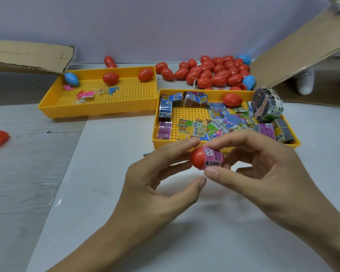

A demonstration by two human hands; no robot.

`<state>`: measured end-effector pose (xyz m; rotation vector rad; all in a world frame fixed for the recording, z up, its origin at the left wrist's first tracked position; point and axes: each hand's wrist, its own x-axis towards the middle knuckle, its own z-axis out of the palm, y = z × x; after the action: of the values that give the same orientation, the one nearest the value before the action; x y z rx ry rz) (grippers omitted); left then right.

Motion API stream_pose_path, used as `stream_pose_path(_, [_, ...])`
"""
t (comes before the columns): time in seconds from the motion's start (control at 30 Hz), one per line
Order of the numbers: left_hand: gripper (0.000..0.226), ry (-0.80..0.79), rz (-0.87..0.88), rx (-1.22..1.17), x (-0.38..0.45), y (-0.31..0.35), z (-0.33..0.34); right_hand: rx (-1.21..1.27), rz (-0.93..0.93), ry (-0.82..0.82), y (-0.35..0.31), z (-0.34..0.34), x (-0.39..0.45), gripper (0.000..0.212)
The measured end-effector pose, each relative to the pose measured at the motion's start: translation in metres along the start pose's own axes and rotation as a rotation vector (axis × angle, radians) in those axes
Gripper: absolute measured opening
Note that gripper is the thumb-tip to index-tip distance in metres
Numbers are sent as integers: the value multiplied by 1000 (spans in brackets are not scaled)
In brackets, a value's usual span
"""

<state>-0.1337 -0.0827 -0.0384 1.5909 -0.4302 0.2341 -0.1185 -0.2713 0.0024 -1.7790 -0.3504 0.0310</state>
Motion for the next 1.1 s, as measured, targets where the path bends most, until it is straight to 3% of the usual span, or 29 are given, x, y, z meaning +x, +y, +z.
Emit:
stream_pose_path(0.1, [56,-3,-4,19,0,1,0,119,61,-9,0,1,2,19])
stream_pose_path(0.23, [51,9,10,9,1,3,0,118,199,-59,2,4,5,41])
stream_pose_path(0.4, [39,40,30,-10,2,4,1,112,208,-73,4,6,6,42])
stream_pose_path(0.47, [40,63,22,-13,2,5,1,116,141,-26,3,3,7,33])
stream_pose_path(0.53, [40,76,13,-17,2,6,0,79,22,-45,0,-3,7,41])
stream_pose_path(0.6, [41,89,0,-12,3,7,-2,-73,-130,-81,-3,-8,5,46])
stream_pose_path(0.67, [43,102,-11,-17,2,7,-2,-214,-261,-70,-4,-9,4,33])
stream_pose_path(0.83, [48,189,-53,-46,1,0,-2,-508,-494,157,-13,-30,14,29])
stream_pose_path(0.97, [51,237,-40,-21,4,-9,1,-841,-726,391,-41,-86,29,27])
stream_pose_path(1.03, [51,218,-72,-31,6,-11,2,-916,-733,522,-59,-122,36,23])
stream_pose_path(1.1, [49,196,-96,-32,7,-11,2,-929,-605,657,-75,-161,45,20])
